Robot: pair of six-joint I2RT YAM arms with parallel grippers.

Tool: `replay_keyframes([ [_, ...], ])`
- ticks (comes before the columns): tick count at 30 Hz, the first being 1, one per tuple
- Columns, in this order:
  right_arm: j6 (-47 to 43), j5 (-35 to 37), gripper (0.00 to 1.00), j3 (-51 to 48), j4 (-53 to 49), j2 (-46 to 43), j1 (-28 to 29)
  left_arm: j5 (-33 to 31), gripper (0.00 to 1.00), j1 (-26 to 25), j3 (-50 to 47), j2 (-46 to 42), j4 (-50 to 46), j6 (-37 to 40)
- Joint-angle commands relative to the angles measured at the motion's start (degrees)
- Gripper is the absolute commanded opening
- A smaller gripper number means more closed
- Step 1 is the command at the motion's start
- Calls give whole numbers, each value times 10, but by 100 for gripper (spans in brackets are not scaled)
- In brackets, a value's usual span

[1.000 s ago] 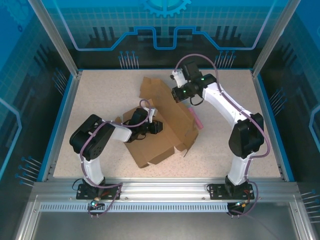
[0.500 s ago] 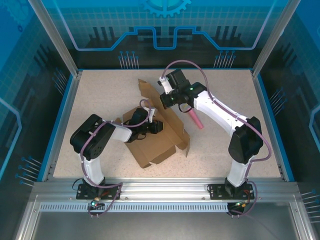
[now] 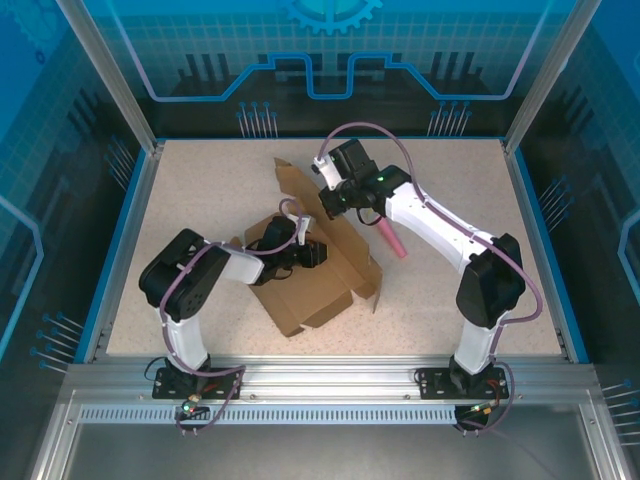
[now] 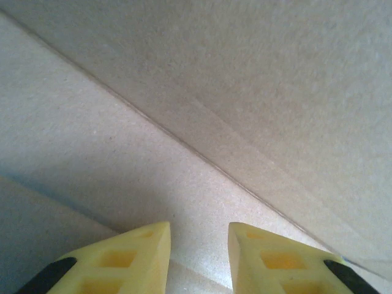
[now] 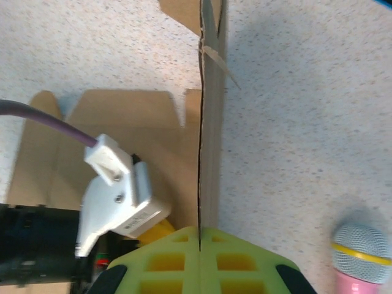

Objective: Fold the paper box

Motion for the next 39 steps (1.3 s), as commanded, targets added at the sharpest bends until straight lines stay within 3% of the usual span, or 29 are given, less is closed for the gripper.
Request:
replay_keyframes([
  [1, -85, 49, 0, 12, -50, 4, -2, -17, 36, -3, -11, -52, -33, 13],
  [9, -195, 101, 0, 1, -21, -16, -8, -90, 42, 2, -28, -161, -95, 68],
  [18, -209, 51, 0, 16, -19, -14, -42, -122, 56, 61, -70, -282, -122, 82],
  [20, -207, 44, 0, 15, -17, -16, -45, -123, 63, 75, -73, -300, -134, 82],
  [23, -206, 36, 0, 12, -14, -15, -46, -115, 85, 94, -69, -317, -154, 76],
  [26, -209, 35, 0, 8, -12, -16, -48, -134, 99, 106, -73, -331, -156, 61],
  [31, -210, 28, 0, 10, -12, -17, -54, -191, 99, 117, -69, -340, -151, 39],
  [36, -212, 22, 0, 12, -15, -17, -55, -183, 99, 121, -67, -340, -131, 38],
  [39, -213, 19, 0, 11, -17, -17, -56, -143, 99, 132, -79, -333, -88, 39],
])
